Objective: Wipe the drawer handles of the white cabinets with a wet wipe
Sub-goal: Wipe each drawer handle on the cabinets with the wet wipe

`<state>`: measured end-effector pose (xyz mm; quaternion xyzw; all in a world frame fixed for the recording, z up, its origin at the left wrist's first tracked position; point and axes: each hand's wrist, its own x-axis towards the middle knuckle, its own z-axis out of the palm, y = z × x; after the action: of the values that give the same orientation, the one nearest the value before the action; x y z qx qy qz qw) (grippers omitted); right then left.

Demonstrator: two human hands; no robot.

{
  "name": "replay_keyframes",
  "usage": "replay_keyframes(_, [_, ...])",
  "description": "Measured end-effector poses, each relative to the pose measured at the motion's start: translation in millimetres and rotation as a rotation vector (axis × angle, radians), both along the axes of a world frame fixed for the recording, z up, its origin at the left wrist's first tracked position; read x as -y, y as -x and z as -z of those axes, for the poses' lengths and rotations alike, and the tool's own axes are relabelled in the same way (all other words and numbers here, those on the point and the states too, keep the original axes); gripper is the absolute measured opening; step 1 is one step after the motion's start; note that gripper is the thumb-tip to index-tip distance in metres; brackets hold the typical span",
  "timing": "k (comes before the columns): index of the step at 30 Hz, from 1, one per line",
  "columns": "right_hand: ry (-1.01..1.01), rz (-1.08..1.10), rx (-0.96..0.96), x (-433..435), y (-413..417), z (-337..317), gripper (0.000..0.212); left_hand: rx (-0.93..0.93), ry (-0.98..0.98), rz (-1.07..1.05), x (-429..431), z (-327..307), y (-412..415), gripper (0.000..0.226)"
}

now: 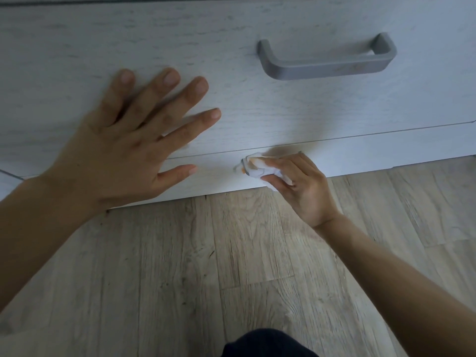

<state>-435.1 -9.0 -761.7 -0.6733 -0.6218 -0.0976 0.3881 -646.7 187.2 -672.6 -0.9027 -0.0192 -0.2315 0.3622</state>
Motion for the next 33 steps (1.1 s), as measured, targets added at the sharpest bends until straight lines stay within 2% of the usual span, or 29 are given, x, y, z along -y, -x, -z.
replay_keyframes(11, [0.007,-0.055,0.007,-0.3,-2.8,0.1,0.022,0.002,-0.012,0.0,-1.0,0.3,0.1,0.074])
replay_keyframes(23, [-0.018,-0.043,0.142,7.3,-14.5,-4.2,0.015,-0.009,-0.014,-0.005,0.0,-1.1,0.0,0.075])
replay_keyframes(26, [-0.04,-0.052,0.13,-5.5,8.2,-3.9,0.015,-0.006,-0.012,-0.001,-0.1,-1.3,-0.7,0.075])
replay_keyframes(29, [-0.043,-0.011,0.04,-12.5,22.9,-3.6,0.015,-0.006,-0.006,0.011,-0.3,-1.5,-0.6,0.075])
replay_keyframes(33, [-0.067,0.078,0.021,1.8,5.6,-2.5,0.012,-0.014,0.009,0.009,0.0,-1.8,0.9,0.074])
